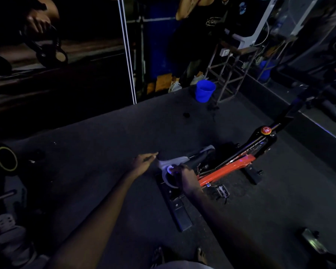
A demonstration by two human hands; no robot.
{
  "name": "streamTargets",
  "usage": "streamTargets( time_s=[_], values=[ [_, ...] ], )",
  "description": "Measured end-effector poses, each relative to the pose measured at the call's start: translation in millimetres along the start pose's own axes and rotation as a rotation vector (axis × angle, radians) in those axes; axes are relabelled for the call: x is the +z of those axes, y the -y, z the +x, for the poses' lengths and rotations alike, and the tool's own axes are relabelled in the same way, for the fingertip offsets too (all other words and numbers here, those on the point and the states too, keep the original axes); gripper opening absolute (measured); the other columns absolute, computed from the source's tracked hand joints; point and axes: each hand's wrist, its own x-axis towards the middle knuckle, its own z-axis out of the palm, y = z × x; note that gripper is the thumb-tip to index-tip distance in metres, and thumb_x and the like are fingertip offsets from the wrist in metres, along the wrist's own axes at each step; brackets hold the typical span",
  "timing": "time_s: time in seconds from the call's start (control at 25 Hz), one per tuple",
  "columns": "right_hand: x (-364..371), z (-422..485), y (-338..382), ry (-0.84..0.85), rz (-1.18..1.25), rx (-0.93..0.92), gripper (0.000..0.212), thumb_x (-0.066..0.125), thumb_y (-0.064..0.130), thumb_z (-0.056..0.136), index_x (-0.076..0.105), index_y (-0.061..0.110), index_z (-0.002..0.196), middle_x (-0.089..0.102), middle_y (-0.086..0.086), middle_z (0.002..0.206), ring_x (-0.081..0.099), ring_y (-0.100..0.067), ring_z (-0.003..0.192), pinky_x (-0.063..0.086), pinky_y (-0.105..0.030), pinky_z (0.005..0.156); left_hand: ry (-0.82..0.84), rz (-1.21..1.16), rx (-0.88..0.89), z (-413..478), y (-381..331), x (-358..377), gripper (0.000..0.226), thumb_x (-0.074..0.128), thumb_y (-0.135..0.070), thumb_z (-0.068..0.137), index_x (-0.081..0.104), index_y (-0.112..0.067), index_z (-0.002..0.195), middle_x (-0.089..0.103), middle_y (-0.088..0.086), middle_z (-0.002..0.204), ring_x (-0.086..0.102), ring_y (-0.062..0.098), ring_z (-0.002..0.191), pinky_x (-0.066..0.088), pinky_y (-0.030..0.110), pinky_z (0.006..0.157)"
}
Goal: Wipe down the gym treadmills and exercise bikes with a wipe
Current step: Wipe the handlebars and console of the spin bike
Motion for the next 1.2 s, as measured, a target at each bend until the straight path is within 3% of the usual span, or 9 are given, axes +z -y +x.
streamTargets(
  time_s=[0.2,0.28,0.36,0.4,0.56,0.68,0.84,1.04,1.2],
  values=[
    [-2,23,13,-0.035,0.027,0.055,0.018,0.057,0.028,0.095,0.073,0.019,0.097,0.069,-0.008,0.102,0.064,-0.025,0.093,0.042,-0.026,0.075,-0.052,-0.137,-0.076,0,-2,3,0.075,0.013,-0.088,0.081,0.072,-0.046,0.104,0.061,0.002,0.135,0.051,0.018,0.129,0.024,0.036,0.118],
    [1,20,11,-0.06,-0.023,0.008,0.016,0.058,0.028,0.096,0.071,0.019,0.093,0.066,-0.008,0.095,0.063,-0.025,0.089,0.042,-0.027,0.072,-0.079,-0.207,-0.094,-9,-17,2,0.075,0.016,-0.071,0.095,0.07,-0.025,0.119,0.047,0.003,0.146,0.041,0.017,0.135,0.014,0.023,0.117],
    [1,22,8,-0.022,-0.059,-0.045,0.017,0.056,0.028,0.097,0.071,0.02,0.094,0.064,-0.009,0.095,0.063,-0.029,0.086,0.039,-0.027,0.068,-0.126,-0.268,-0.049,-12,-26,3,0.056,0.02,-0.036,0.108,0.057,-0.002,0.13,0.035,-0.004,0.143,0.036,0.009,0.13,0.013,0.005,0.101],
    [-2,27,9,0.003,-0.06,-0.058,0.018,0.056,0.028,0.097,0.072,0.02,0.096,0.064,-0.009,0.095,0.063,-0.029,0.084,0.036,-0.025,0.067,-0.109,-0.272,-0.046,-12,-25,4,0.057,0.018,-0.033,0.108,0.06,0.001,0.126,0.041,-0.003,0.14,0.037,0.009,0.13,0.015,0.006,0.102],
    [-10,54,13,-0.019,0.002,0.031,0.022,0.054,0.025,0.098,0.072,0.014,0.091,0.061,-0.014,0.089,0.063,-0.034,0.082,0.038,-0.033,0.065,-0.034,-0.305,-0.101,0,-10,6,0.07,0.015,-0.048,0.105,0.073,-0.01,0.114,0.064,0.005,0.127,0.052,0.016,0.126,0.023,0.023,0.114],
    [-28,64,-5,-0.057,-0.044,0.024,0.017,0.057,0.006,0.091,0.07,0.005,0.08,0.065,-0.02,0.086,0.064,-0.034,0.083,0.041,-0.036,0.068,0.0,-0.122,-0.089,0,-19,7,0.045,0.042,-0.043,0.103,0.066,-0.013,0.125,0.063,0.002,0.129,0.054,0.016,0.126,0.034,0.012,0.093],
    [-53,81,-45,-0.055,-0.206,0.064,0.021,0.06,-0.004,0.07,0.062,0.016,0.065,0.067,-0.015,0.074,0.063,-0.027,0.078,0.046,-0.036,0.071,0.062,0.259,-0.018,1,-31,19,0.057,0.059,-0.038,0.096,0.044,-0.018,0.147,0.044,0.0,0.151,0.041,0.019,0.139,0.032,0.026,0.108],
    [-42,87,-32,0.096,-0.4,-0.013,0.022,0.06,0.001,0.075,0.074,0.007,0.091,0.071,-0.018,0.096,0.064,-0.034,0.094,0.045,-0.036,0.087,0.048,0.312,0.088,2,-38,31,0.057,0.057,-0.028,0.098,0.038,-0.011,0.15,0.03,0.0,0.159,0.027,0.013,0.146,0.02,0.018,0.112],
    [-41,91,-32,0.135,-0.261,-0.01,0.036,0.055,0.002,0.081,0.073,0.014,0.11,0.07,-0.013,0.112,0.063,-0.032,0.106,0.042,-0.033,0.097,0.064,0.286,0.025,3,-39,29,0.061,0.058,-0.031,0.096,0.036,-0.018,0.151,0.03,-0.006,0.159,0.028,0.017,0.146,0.023,0.025,0.114]
  ],
)
